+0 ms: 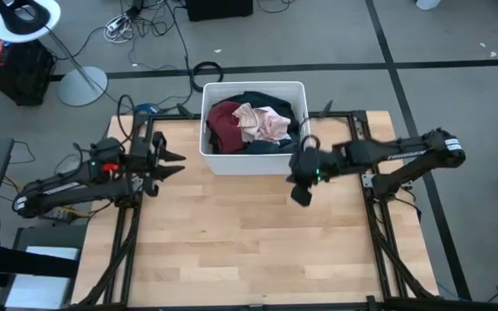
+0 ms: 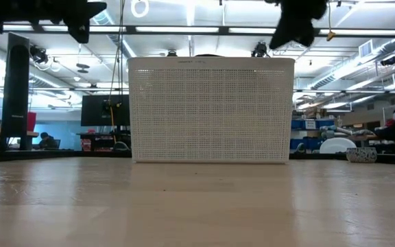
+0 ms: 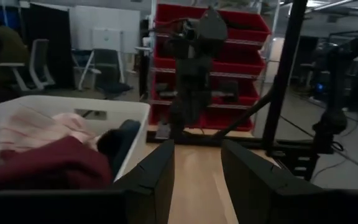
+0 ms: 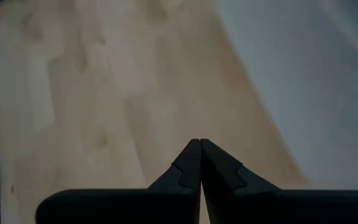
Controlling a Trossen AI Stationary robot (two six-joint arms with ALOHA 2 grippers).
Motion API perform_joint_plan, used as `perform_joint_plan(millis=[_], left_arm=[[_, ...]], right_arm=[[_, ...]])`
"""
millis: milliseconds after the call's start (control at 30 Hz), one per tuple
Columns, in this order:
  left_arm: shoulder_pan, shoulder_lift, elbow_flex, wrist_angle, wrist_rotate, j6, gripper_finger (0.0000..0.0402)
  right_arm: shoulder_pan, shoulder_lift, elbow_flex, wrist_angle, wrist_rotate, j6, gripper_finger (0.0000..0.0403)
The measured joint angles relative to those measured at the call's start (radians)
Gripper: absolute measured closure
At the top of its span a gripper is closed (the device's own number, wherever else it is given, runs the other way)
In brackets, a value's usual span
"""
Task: Sort clothes
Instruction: Return to Home Position
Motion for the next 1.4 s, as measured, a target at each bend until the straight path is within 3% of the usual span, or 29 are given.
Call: perform_joint_plan(millis=[100, 367, 533, 800, 1100, 1400], left_arm=[[-0.041, 0.0, -0.049, 0.045, -0.022, -0.003, 0.0264], [-0.114, -0.002, -0.178, 0.155, -0.095, 0.004, 0.0264], [-0.131, -0.033, -0.295, 0.313, -0.11, -0.018, 0.0264], [-0.148, -0.105, -0.412, 0.403, -0.191, -0.051, 0.0264], [-0.148, -0.18, -0.415, 0.299, -0.243, -0.027, 0.0264], [-0.148, -0.358, -0.415, 0.123, -0.362, -0.019, 0.0264]], right_arm=[[0.042, -0.006, -0.112, 0.132, -0.003, 0.026, 0.0395], [0.082, -0.069, -0.467, 0.741, -0.035, -0.012, 0.0395], [0.082, -0.125, -0.651, 0.956, -0.057, 0.0, 0.0395], [0.082, -0.238, -0.899, 1.29, -0.059, 0.018, 0.0394], [0.069, -0.386, -1.104, 1.431, -0.056, 0.09, 0.0396], [0.054, -0.479, -1.163, 1.491, -0.051, 0.051, 0.0395]])
